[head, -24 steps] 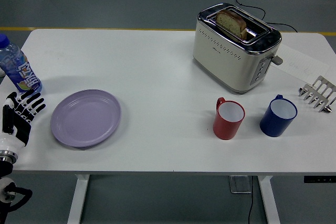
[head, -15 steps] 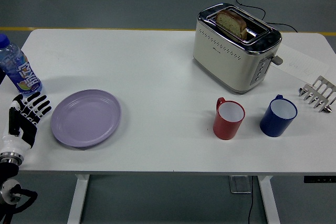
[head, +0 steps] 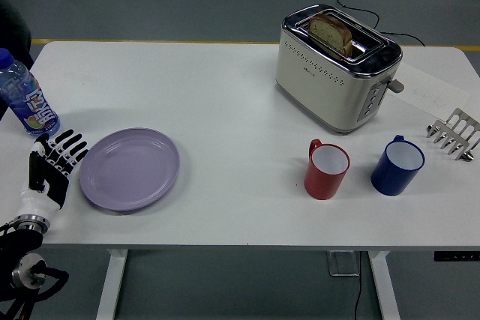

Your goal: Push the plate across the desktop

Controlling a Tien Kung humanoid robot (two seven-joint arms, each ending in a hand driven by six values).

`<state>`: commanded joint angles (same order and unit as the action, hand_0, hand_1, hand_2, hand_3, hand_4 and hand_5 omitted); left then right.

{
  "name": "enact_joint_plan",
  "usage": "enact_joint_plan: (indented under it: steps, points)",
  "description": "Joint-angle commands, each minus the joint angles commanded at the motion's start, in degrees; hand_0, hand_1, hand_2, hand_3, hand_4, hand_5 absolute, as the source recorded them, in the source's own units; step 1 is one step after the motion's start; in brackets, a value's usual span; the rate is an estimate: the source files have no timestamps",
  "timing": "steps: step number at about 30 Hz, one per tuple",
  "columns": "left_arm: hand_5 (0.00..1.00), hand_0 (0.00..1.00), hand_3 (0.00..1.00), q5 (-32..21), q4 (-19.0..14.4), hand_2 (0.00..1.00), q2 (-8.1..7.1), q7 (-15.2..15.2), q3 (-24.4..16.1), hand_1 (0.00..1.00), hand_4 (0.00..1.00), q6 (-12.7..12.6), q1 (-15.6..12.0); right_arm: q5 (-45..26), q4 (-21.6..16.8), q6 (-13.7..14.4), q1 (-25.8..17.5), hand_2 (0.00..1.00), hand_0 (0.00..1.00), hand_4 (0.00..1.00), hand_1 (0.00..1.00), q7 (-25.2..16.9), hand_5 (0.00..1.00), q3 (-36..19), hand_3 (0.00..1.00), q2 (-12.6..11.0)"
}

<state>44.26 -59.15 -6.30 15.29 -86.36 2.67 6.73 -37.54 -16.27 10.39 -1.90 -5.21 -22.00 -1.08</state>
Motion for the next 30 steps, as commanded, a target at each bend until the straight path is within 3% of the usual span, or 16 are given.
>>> enact_joint_plan:
  steps: [30]
  points:
    - [0.998, 0.742, 0.634, -1.1, 2.1, 0.707, 5.1, 1.5, -0.5, 0.746, 0.504, -0.4, 1.1, 1.6, -0.1, 0.3, 0.3, 0.655, 0.6, 0.404, 0.541, 0.5, 0.605, -0.9, 0.652, 0.0]
